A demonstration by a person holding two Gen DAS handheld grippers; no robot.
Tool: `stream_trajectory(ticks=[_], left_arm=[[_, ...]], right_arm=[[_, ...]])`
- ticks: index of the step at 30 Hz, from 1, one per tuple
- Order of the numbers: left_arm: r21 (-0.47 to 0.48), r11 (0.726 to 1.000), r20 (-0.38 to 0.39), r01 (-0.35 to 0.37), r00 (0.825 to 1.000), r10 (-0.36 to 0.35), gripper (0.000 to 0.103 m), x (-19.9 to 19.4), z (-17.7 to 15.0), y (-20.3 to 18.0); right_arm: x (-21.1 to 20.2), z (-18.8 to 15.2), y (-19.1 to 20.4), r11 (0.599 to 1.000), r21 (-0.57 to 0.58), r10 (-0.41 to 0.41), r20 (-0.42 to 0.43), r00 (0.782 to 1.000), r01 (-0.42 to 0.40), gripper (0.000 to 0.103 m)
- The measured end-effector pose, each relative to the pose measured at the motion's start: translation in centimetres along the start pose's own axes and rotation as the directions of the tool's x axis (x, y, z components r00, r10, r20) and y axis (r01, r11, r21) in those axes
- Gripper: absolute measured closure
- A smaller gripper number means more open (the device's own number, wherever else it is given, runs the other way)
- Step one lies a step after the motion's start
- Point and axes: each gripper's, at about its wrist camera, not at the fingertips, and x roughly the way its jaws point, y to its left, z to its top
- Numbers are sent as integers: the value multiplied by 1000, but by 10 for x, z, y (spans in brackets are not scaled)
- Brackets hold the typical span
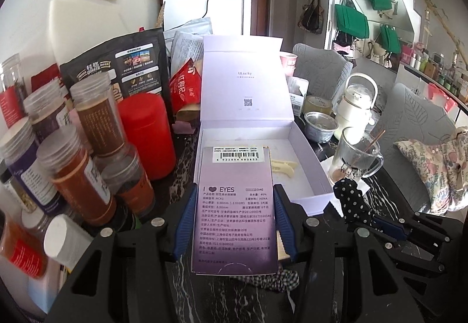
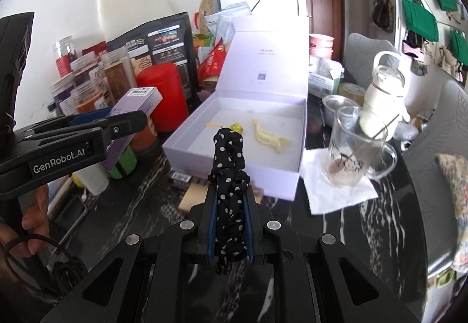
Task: Organize rigid objects
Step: 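Carry the card in the left gripper while the right gripper carries the scrunchie over the white box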
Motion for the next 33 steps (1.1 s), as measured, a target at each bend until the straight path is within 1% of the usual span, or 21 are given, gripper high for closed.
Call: stream_trajectory(ticks=[9, 23, 33], left_arm=[[15, 1000, 19, -1, 1000, 1, 53, 22, 26, -5], [27, 1000, 53, 6, 999, -8, 53, 61, 65, 0], [20, 1000, 41, 15, 999, -16, 53, 101, 90, 10]], right_arm=[[17, 29, -7, 999, -40, -10, 15, 1000, 10, 87], [48, 79, -20, 998, -65, -1, 54, 999, 5, 87], [85, 111, -30, 998, -65, -5, 44, 999, 8, 87]])
